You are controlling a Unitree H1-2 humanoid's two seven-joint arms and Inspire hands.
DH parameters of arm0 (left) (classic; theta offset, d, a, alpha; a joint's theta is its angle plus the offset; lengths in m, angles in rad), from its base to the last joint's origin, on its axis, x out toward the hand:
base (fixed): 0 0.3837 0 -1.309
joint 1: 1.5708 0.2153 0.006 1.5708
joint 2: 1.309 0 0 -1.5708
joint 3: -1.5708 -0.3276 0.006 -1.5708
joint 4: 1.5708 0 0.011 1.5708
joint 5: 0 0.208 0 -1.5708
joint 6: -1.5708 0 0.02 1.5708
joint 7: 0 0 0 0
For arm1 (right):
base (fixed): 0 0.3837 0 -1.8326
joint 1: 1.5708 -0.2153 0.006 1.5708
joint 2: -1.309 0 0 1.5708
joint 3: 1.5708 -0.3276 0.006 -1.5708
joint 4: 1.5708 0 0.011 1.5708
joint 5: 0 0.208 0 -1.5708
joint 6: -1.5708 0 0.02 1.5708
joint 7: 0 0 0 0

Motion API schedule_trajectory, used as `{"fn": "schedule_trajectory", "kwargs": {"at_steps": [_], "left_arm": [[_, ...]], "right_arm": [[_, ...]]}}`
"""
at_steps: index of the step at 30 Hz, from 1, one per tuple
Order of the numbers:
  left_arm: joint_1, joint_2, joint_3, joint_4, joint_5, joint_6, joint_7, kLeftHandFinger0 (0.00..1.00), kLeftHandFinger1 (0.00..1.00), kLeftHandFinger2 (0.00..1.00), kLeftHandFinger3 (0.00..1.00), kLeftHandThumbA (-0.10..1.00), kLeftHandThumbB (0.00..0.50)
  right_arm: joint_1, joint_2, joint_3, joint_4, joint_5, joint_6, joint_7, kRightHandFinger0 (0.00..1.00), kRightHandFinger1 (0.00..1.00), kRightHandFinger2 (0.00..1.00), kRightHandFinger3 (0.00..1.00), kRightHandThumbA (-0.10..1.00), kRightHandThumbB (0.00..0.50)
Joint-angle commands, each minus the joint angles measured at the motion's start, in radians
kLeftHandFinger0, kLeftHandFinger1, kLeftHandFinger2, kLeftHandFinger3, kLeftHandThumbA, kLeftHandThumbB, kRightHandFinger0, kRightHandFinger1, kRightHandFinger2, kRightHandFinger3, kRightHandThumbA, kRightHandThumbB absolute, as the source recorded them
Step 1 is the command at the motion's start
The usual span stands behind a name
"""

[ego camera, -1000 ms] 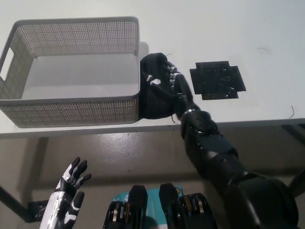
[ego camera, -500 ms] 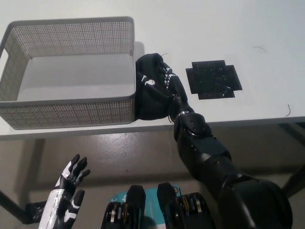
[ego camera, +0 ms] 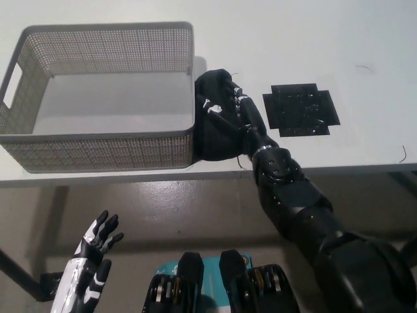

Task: Use the right hand to push the pencil case on the right hand side to the container on the left side

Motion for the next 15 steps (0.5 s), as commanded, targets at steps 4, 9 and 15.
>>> {"fn": "schedule_trajectory", "kwargs": {"at_steps": [4, 9, 15], "left_arm": [[-0.002, -0.003, -0.007, -0.048, 0.013, -0.002, -0.004, 0.98, 1.0, 1.0, 1.0, 0.88, 0.245], [0.004, -0.001, -0.007, -0.049, 0.011, -0.002, -0.006, 1.0, 1.0, 1.0, 1.0, 0.89, 0.252], [0.004, 0.0, -0.009, -0.045, 0.008, 0.0, -0.008, 1.0, 1.0, 1.0, 1.0, 0.89, 0.264]], "right_arm": [[-0.081, -0.029, 0.254, -0.089, -0.308, 0.043, -0.276, 1.0, 1.0, 1.0, 1.0, 1.0, 0.414], [-0.072, -0.04, 0.243, -0.112, -0.264, 0.037, -0.28, 1.0, 1.0, 1.0, 1.0, 1.0, 0.425], [-0.057, -0.059, 0.221, -0.151, -0.265, 0.053, -0.266, 1.0, 1.0, 1.0, 1.0, 1.0, 0.459]]}}
